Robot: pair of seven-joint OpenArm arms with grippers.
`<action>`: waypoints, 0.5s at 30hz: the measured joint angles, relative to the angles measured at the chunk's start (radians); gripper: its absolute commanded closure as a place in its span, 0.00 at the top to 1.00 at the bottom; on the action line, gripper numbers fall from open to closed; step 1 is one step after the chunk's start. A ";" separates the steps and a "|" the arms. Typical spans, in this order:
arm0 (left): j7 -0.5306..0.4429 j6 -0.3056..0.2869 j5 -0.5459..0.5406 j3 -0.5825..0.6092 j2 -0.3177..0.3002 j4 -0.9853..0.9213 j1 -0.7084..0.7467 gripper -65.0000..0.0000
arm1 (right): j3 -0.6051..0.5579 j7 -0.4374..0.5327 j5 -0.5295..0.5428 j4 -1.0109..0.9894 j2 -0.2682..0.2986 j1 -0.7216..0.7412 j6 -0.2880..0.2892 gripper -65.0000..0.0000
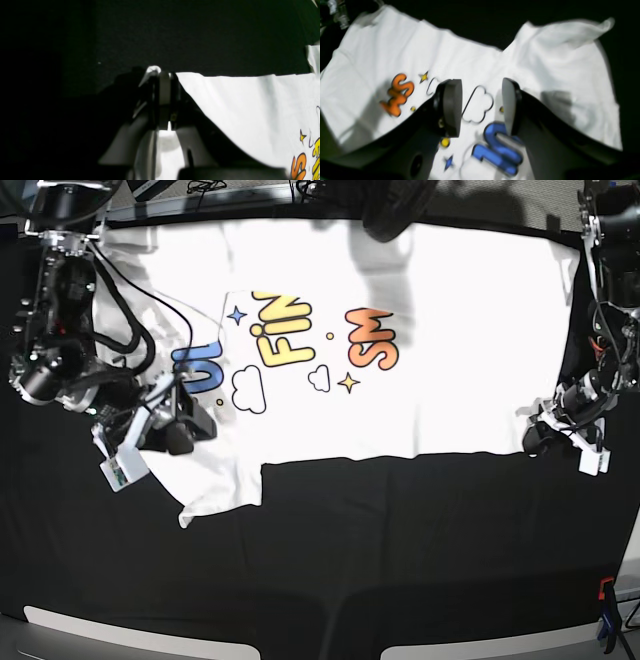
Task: Layout the t-shirt on the table in an organized manner, then fold the t-shirt properly
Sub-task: 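Grasp the hem corner with the right gripper and the side edge with the left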
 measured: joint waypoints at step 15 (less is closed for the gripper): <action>-0.001 0.000 0.000 0.000 0.000 0.000 0.002 0.00 | 0.003 0.080 -0.462 -0.335 -0.129 0.297 -0.109 0.39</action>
